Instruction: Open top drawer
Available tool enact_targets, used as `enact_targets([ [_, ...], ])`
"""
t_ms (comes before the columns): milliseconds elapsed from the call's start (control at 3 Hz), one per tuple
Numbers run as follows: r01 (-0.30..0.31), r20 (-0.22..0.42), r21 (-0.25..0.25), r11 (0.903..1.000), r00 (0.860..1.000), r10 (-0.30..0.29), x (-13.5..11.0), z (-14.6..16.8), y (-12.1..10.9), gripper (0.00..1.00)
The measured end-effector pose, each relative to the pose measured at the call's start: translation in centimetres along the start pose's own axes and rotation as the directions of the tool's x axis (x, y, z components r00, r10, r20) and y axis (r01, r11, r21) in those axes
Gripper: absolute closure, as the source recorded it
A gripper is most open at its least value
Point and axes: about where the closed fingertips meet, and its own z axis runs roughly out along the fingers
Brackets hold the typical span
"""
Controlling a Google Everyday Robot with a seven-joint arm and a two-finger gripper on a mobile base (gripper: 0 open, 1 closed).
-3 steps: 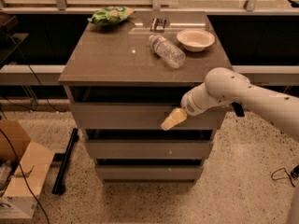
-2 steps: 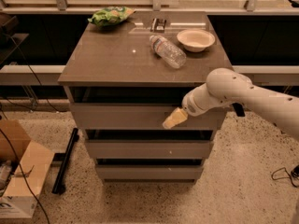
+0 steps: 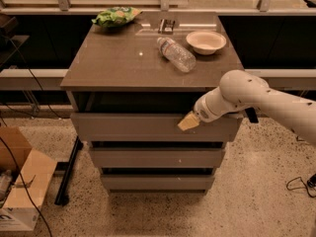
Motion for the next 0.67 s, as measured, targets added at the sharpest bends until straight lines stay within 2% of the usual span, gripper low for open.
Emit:
enact_targets([
  [333,0.000,0.000,0.000,1.0000,1.000,0.000,0.05,-0.17,0.08,0.51],
  [667,0.000,0.000,0.000,1.0000,1.000,0.000,0.07,-0.17,0.09,0.28],
])
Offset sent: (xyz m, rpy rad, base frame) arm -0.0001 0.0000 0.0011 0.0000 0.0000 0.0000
